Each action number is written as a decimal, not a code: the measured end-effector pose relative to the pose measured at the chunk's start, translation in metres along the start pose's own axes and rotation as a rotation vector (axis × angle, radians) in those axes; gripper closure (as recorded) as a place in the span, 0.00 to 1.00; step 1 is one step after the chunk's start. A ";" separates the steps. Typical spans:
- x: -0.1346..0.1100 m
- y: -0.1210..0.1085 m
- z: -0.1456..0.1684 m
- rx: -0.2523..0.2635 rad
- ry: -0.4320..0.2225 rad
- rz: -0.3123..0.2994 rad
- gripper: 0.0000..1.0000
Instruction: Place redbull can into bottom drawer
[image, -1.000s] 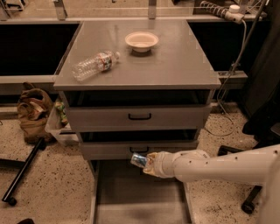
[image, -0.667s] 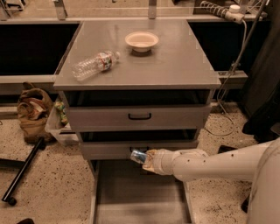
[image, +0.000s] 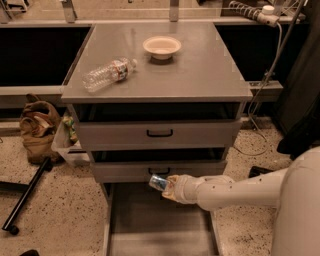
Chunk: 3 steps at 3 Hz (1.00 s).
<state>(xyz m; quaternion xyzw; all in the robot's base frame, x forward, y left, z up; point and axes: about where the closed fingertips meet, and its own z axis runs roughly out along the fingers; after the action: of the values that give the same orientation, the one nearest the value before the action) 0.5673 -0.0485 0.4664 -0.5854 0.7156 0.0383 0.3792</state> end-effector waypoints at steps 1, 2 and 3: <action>0.031 0.020 0.046 -0.065 0.033 0.073 1.00; 0.057 0.039 0.089 -0.124 0.055 0.147 1.00; 0.074 0.055 0.109 -0.160 0.064 0.204 1.00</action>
Offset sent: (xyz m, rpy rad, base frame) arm 0.0251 0.0087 -0.1762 0.0574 0.3044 -0.0870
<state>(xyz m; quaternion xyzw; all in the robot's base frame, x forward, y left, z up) 0.5713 -0.0369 0.3242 -0.5388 0.7778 0.1150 0.3024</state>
